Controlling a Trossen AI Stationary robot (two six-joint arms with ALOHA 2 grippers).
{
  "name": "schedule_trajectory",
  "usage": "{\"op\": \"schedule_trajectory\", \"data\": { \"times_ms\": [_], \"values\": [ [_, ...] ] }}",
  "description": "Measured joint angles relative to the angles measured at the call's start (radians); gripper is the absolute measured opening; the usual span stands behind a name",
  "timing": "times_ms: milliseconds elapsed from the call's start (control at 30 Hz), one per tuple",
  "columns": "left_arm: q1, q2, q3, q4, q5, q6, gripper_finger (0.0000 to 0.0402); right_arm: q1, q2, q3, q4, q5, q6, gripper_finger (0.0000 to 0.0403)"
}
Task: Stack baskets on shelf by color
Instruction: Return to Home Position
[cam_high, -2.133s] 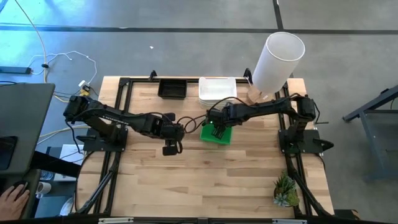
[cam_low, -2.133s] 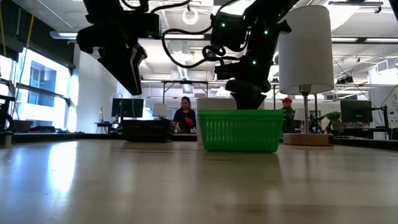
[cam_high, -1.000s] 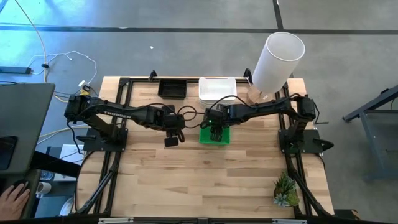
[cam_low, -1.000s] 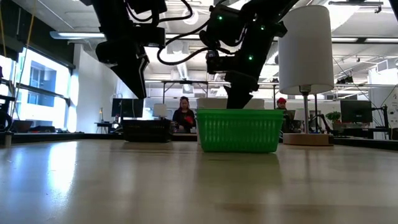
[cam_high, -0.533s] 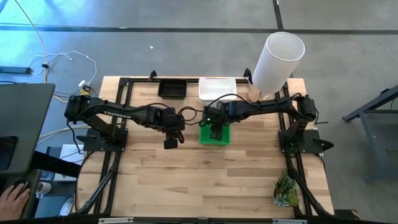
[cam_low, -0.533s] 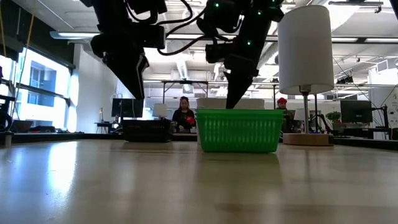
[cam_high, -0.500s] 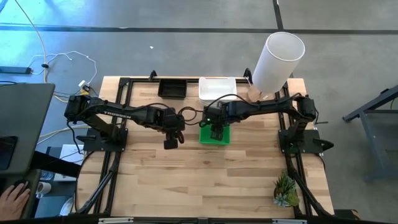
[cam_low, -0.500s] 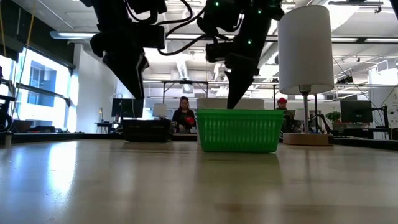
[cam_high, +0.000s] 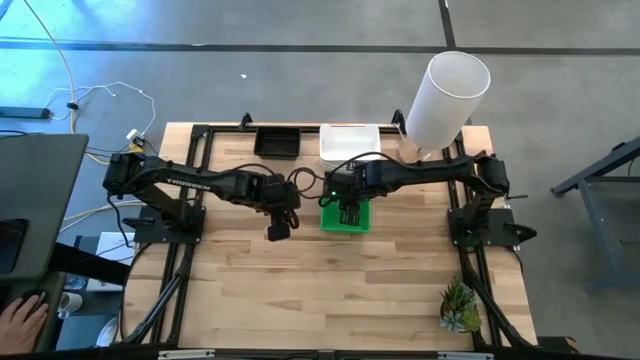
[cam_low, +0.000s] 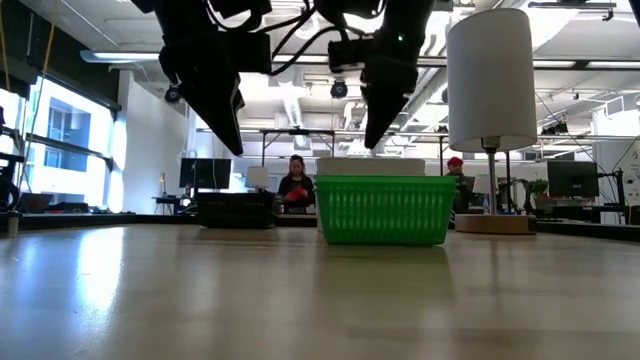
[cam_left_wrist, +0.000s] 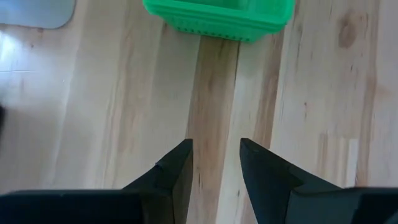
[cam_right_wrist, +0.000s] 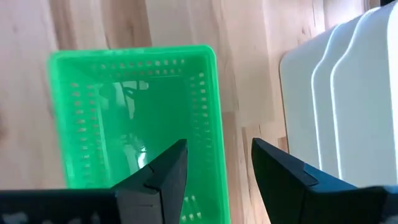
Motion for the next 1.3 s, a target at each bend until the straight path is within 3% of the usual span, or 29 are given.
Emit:
{"op": "schedule_trajectory", "data": {
  "times_ms": [167, 500, 833, 1033, 1300],
  "values": [
    [-0.009, -0.067, 0.000, 0.004, -0.009, 0.031, 0.0119, 0.017, 0.000, 0.062, -0.070, 0.041, 0.029, 0.0165],
    [-0.026, -0.345, -0.058, 0.059, -0.029, 0.071, 0.0119, 0.043, 0.000, 0.145, -0.127, 0.061, 0.048, 0.0165],
    [-0.040, -0.608, -0.326, 0.316, -0.021, 0.038, 0.0119, 0.043, -0.079, 0.161, -0.192, 0.077, 0.044, 0.0165],
    [-0.065, -0.735, -0.498, 0.442, -0.032, -0.001, 0.0119, 0.045, -0.261, 0.031, -0.121, 0.140, 0.088, 0.0165],
    [-0.108, -0.887, -0.668, 0.568, -0.049, -0.021, 0.0119, 0.054, -0.595, -0.332, 0.206, 0.127, 0.114, 0.0165]
  ]
}}
